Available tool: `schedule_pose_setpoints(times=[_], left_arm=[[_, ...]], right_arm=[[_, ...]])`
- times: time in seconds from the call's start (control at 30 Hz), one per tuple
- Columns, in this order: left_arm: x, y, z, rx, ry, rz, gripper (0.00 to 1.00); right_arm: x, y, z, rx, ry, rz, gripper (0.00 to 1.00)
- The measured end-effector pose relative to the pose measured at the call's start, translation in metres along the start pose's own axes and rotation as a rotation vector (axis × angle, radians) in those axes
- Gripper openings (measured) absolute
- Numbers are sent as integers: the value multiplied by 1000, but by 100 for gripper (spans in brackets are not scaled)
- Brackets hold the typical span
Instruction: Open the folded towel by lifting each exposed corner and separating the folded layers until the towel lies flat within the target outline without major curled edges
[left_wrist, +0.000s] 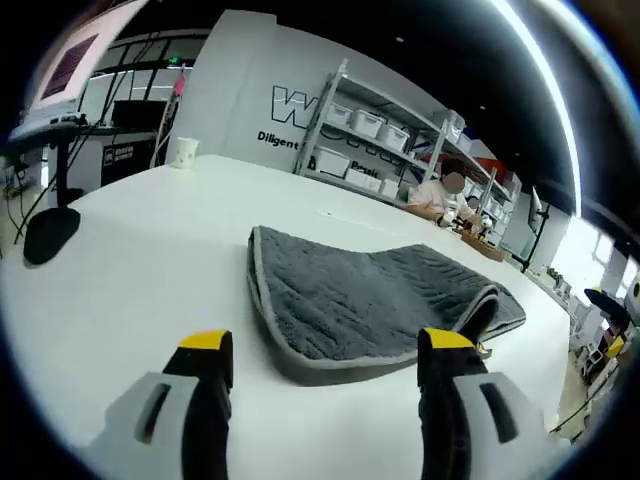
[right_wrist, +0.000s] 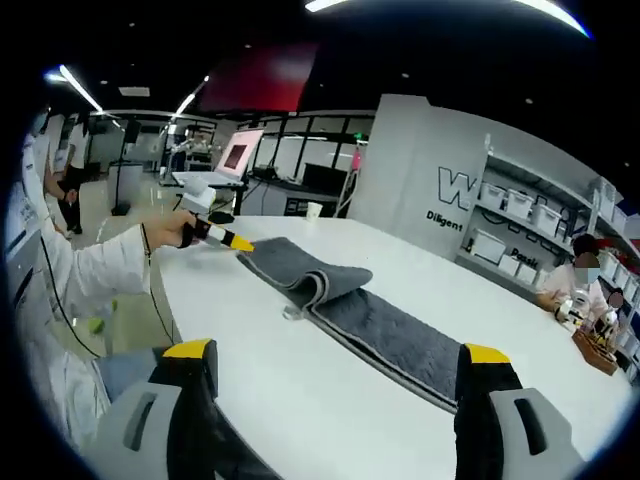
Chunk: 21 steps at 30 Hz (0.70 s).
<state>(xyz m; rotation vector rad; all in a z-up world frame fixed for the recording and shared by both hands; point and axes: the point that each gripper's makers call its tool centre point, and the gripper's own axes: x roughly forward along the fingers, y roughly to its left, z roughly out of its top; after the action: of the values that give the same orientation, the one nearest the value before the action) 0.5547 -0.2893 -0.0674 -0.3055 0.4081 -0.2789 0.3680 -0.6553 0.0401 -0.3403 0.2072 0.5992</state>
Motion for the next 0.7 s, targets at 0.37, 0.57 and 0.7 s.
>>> schedule_pose_setpoints(times=[0.37, 0.57, 0.7], left_arm=[[22, 12, 6, -10, -33, 25, 29], [24, 16, 3, 57, -23, 54, 8], [25, 17, 7, 103, -35, 60, 4]], right_arm=[[-16, -15, -16, 48, 4, -55, 98], [-15, -16, -19, 54, 9, -61, 97], [-13, -15, -18, 60, 1, -57, 97]])
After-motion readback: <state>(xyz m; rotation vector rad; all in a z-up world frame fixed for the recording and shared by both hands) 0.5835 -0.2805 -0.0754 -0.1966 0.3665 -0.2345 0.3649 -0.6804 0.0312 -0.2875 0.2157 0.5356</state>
